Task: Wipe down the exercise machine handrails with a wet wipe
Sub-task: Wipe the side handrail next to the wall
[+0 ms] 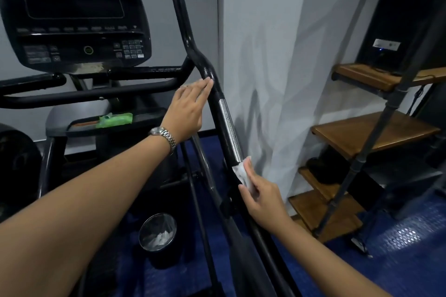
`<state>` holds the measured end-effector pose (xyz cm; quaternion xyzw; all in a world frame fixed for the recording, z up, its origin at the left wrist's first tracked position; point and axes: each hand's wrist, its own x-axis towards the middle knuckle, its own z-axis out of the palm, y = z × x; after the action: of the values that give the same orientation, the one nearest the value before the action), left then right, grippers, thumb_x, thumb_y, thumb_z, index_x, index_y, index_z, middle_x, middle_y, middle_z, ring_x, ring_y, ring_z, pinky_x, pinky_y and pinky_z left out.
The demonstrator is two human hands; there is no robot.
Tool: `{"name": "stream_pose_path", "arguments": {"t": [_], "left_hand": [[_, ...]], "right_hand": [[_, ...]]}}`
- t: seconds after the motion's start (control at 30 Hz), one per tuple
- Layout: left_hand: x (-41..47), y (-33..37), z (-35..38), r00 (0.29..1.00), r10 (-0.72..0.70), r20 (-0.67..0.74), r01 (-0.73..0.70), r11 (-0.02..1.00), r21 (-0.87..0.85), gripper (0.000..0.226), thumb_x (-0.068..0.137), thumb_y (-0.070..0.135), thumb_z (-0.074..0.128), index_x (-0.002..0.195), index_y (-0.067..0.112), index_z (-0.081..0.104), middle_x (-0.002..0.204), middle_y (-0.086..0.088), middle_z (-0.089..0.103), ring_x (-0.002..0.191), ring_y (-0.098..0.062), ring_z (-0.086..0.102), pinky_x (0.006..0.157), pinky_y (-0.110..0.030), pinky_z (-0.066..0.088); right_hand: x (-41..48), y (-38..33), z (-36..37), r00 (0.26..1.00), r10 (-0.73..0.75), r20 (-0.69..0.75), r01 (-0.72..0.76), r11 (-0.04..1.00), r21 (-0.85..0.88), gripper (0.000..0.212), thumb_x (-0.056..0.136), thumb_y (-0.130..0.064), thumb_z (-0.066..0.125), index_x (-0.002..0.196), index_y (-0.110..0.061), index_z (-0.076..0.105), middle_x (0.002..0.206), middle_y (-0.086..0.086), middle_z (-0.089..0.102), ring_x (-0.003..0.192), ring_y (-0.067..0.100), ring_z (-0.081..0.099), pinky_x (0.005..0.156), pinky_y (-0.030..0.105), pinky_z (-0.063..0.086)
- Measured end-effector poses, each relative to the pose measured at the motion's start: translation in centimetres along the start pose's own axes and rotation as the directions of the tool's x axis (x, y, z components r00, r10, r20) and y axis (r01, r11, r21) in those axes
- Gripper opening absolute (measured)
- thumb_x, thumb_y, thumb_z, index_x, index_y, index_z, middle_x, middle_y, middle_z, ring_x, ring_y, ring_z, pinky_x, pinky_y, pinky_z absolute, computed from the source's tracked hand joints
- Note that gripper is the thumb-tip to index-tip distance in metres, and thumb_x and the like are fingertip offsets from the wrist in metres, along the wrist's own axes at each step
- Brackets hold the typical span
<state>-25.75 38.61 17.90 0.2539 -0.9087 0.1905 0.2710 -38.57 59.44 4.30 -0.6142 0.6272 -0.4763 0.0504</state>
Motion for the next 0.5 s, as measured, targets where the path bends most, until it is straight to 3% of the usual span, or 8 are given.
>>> {"name": "stream_pose_path", "arguments": {"t": [0.13, 0.2, 0.27, 0.4, 0.43, 0.5], "left_hand": [[0.4, -0.7, 0.6, 0.998, 0.034, -0.049, -0.037, 0.998, -0.047, 0.069, 0.074, 0.003, 0.039, 0.143, 0.003, 0.033, 0.139, -0.012, 0.045, 0.125, -0.027, 0.045, 0.104, -0.042, 0.035], [0.6, -1.2, 0.9, 0.995, 0.055, -0.087, -0.061, 0.996, -0.061, 0.068, 0.074, 0.005, 0.033, 0.142, 0.002, 0.035, 0.136, -0.013, 0.047, 0.122, -0.028, 0.047, 0.103, -0.041, 0.036], [0.6, -1.2, 1.3, 0.99, 0.061, -0.129, -0.074, 0.993, -0.095, 0.066, 0.075, 0.004, 0.03, 0.141, -0.001, 0.036, 0.135, -0.015, 0.048, 0.12, -0.029, 0.048, 0.103, -0.04, 0.037], [0.9, -1.0, 1.9, 0.984, 0.039, -0.172, -0.069, 0.983, -0.171, 0.063, 0.077, 0.002, 0.028, 0.139, -0.005, 0.037, 0.133, -0.019, 0.049, 0.118, -0.033, 0.05, 0.102, -0.04, 0.04], [0.9, -1.1, 1.9, 0.983, 0.038, -0.177, -0.07, 0.981, -0.179, 0.062, 0.078, 0.001, 0.028, 0.139, -0.005, 0.037, 0.133, -0.02, 0.049, 0.117, -0.034, 0.051, 0.102, -0.041, 0.041], [1.0, -1.1, 2.0, 0.982, 0.038, -0.185, -0.074, 0.979, -0.189, 0.061, 0.079, 0.001, 0.027, 0.139, -0.006, 0.037, 0.133, -0.021, 0.049, 0.118, -0.034, 0.051, 0.102, -0.042, 0.041]], "right_hand": [[1.3, -0.8, 0.4, 0.996, 0.056, -0.065, -0.052, 0.997, 0.05, 0.062, 0.09, -0.011, 0.062, 0.146, -0.019, 0.035, 0.118, 0.001, 0.064, 0.102, 0.008, 0.061, 0.082, 0.002, 0.041], [1.2, -0.8, 0.3, 0.991, 0.105, -0.086, -0.097, 0.991, 0.094, 0.054, 0.091, -0.014, 0.062, 0.141, -0.02, 0.042, 0.099, -0.012, 0.069, 0.08, -0.003, 0.064, 0.07, 0.003, 0.041], [2.4, -0.4, 0.5, 0.981, 0.159, -0.11, -0.148, 0.983, 0.105, 0.048, 0.092, -0.022, 0.06, 0.138, -0.017, 0.047, 0.068, -0.014, 0.065, 0.058, -0.006, 0.052, 0.058, 0.008, 0.039], [4.7, 0.0, 1.6, 0.965, 0.179, -0.191, -0.151, 0.977, 0.148, 0.04, 0.094, -0.022, 0.058, 0.133, -0.015, 0.053, 0.081, -0.03, 0.062, 0.066, -0.01, 0.055, 0.065, 0.006, 0.041], [4.5, -0.3, 1.6, 0.968, 0.153, -0.2, -0.123, 0.98, 0.156, 0.039, 0.094, -0.02, 0.058, 0.133, -0.015, 0.053, 0.091, -0.034, 0.064, 0.077, -0.008, 0.062, 0.069, 0.007, 0.045], [3.3, 0.0, 1.2, 0.975, 0.084, -0.205, -0.053, 0.987, 0.153, 0.038, 0.094, -0.013, 0.058, 0.132, -0.014, 0.054, 0.117, -0.024, 0.064, 0.104, 0.005, 0.064, 0.083, 0.009, 0.045]]}}
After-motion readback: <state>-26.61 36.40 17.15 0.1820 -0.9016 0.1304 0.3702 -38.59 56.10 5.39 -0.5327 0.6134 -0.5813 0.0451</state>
